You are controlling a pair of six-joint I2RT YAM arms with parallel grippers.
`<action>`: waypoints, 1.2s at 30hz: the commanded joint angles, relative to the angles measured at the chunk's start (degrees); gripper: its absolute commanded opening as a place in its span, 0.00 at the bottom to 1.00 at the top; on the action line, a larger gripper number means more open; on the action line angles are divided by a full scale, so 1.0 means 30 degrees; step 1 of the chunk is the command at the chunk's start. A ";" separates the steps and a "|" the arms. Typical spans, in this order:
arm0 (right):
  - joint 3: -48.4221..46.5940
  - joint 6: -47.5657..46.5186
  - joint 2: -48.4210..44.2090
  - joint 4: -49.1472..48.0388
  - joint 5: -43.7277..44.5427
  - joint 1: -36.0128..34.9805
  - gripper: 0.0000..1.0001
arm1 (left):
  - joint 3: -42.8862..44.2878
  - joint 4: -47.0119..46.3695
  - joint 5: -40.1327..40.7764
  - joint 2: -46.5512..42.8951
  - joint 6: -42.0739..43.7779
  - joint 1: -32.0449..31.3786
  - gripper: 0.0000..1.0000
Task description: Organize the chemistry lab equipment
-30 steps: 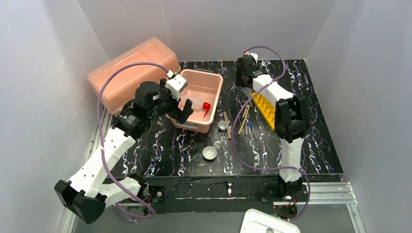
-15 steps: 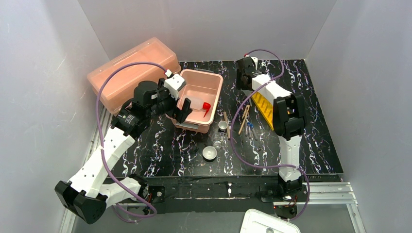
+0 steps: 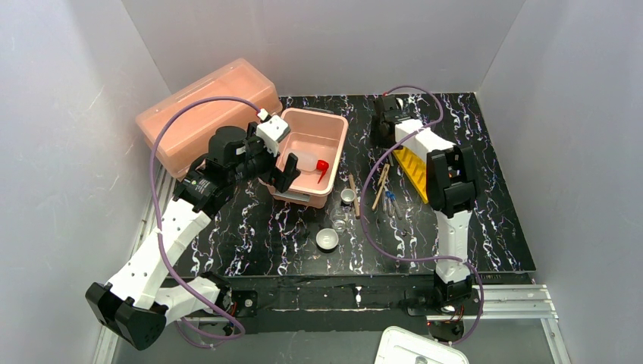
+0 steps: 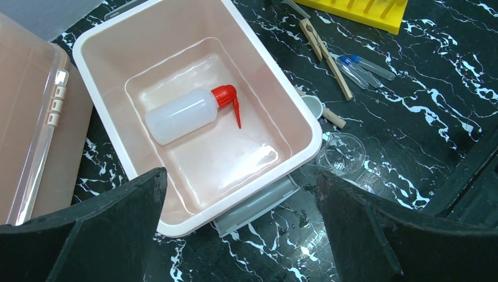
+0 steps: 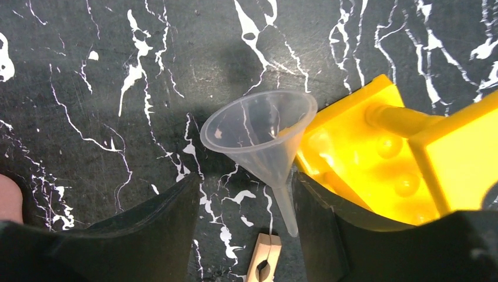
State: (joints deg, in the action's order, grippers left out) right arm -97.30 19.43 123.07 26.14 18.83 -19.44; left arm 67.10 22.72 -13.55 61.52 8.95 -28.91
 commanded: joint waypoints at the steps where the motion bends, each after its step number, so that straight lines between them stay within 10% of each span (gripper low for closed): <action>1: -0.0499 0.0326 0.0540 0.0301 -0.0968 0.0117 0.66 | -0.0057 -0.0111 -0.0254 -0.0316 -0.0028 0.0156 0.98; 11: 0.0188 0.0658 0.0540 0.0223 -0.1503 0.0239 0.60 | 0.0303 -0.0181 -0.0324 -0.0052 -0.0059 0.0181 0.98; 30: 0.3111 0.1087 -0.0790 -0.1663 -0.3004 0.0206 0.03 | 0.0557 -0.0125 -0.0551 0.0242 -0.0049 0.0199 0.98; 36: 0.3490 0.0931 -0.2223 -0.1850 -0.3329 0.0044 0.01 | 0.0619 -0.0036 -0.0514 0.0078 0.0013 0.0201 0.98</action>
State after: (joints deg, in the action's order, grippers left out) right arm -88.28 22.14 120.87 19.54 11.00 -18.60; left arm 67.13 22.74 -14.24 62.57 8.78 -28.60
